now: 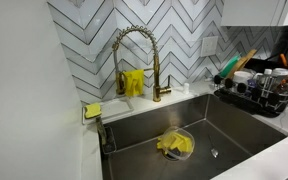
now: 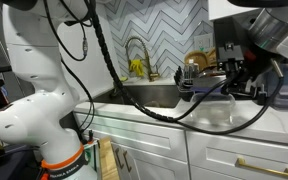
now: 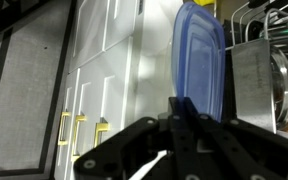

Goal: Put the blue lid on the lunch box

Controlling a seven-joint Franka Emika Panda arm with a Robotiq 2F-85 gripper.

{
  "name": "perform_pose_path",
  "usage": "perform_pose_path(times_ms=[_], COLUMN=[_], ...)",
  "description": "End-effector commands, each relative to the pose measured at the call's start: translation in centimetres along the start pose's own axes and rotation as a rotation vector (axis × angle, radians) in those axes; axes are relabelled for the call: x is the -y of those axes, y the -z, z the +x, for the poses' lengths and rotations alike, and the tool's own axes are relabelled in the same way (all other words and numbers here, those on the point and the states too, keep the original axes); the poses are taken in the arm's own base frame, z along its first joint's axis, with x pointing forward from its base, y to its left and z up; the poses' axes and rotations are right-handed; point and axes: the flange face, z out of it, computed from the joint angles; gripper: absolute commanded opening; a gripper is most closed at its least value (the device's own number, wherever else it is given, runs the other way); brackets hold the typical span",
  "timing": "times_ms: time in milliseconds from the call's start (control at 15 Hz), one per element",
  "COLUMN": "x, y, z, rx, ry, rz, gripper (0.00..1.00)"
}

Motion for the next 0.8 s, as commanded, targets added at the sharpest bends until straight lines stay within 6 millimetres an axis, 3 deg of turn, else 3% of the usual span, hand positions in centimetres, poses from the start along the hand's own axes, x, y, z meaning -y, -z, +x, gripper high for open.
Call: perform_pose_path(times_ms=[0, 333, 733], x=[0.4, 1.4, 0.7], y=[-0.3, -3.0, -6.0], z=[0.3, 0.4, 1.2], rx=[-0.021, -0.034, -0.102], ry=[-0.019, 0.007, -0.028], rz=[0.020, 0.040, 0.013], gripper=[0.02, 0.02, 0.02])
